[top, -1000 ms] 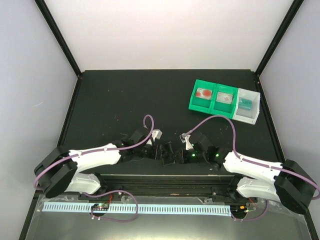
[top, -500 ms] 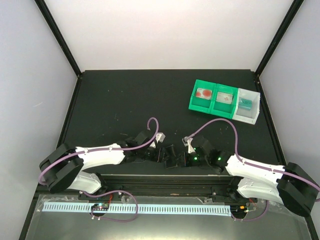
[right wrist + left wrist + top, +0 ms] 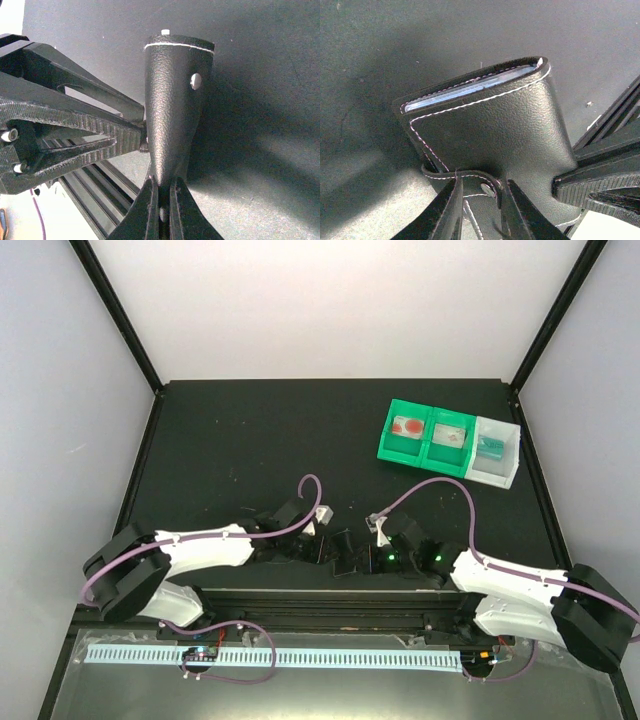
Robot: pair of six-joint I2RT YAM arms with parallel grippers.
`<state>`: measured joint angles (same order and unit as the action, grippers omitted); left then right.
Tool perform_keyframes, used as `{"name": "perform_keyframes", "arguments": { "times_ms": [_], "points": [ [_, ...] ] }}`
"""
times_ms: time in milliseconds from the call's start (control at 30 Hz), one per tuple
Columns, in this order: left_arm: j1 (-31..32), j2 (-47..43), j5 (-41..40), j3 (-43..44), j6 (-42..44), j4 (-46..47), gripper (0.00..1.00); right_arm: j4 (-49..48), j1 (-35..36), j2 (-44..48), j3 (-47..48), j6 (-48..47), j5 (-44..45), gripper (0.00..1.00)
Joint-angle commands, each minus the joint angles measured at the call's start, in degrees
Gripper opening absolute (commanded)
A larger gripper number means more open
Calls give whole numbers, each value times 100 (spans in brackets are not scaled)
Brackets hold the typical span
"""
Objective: Take the credit cards out of the card holder
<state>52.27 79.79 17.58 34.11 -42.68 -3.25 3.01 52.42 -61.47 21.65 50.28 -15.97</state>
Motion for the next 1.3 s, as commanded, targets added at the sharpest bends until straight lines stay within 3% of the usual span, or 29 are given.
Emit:
{"name": "perform_keyframes", "arguments": {
  "times_ms": [0,267,433,1267],
  "points": [
    [68,203,-107,153,90,-256,22,-448,31,-22,-26,6,100,1],
    [112,326,-37,286,108,-225,14,-579,31,-30,-99,69,113,1],
    [125,344,-40,316,127,-212,2,-599,29,-28,-108,69,138,1],
    [114,-332,-459,40,249,-555,2,-301,22,-8,-416,79,981,1]
  ]
}}
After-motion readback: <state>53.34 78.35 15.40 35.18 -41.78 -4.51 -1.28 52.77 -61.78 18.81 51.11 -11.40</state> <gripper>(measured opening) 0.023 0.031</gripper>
